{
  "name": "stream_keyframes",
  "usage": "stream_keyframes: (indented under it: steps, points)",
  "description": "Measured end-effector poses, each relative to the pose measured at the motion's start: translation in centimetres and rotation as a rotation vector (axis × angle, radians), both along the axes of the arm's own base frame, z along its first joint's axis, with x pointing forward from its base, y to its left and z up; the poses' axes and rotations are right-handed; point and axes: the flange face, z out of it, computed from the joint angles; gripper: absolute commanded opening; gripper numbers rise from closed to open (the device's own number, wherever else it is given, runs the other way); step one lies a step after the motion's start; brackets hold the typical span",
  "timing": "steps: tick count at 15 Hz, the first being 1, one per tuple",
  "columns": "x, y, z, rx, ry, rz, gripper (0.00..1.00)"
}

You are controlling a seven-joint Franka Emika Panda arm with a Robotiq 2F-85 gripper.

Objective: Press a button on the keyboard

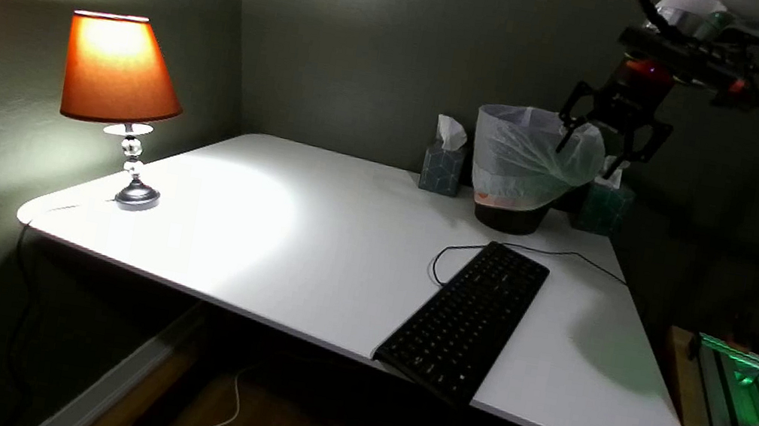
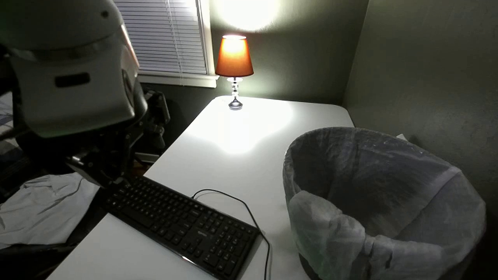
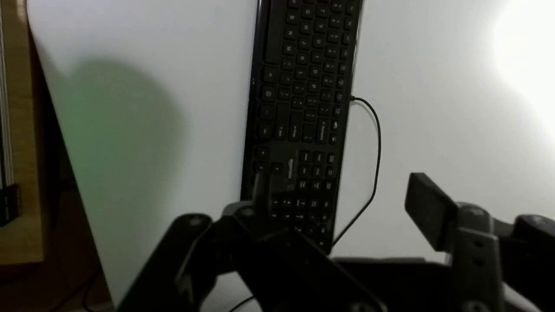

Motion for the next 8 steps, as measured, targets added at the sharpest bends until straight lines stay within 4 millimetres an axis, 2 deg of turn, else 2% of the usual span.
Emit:
stream_keyframes:
  steps: [6, 8]
  points:
    - [1.0, -2.7, -4.3, 0.131, 0.051, -0.12, 0.04]
    - [1.4, -3.4, -5.5, 0.159, 0.073, -0.146, 0.0]
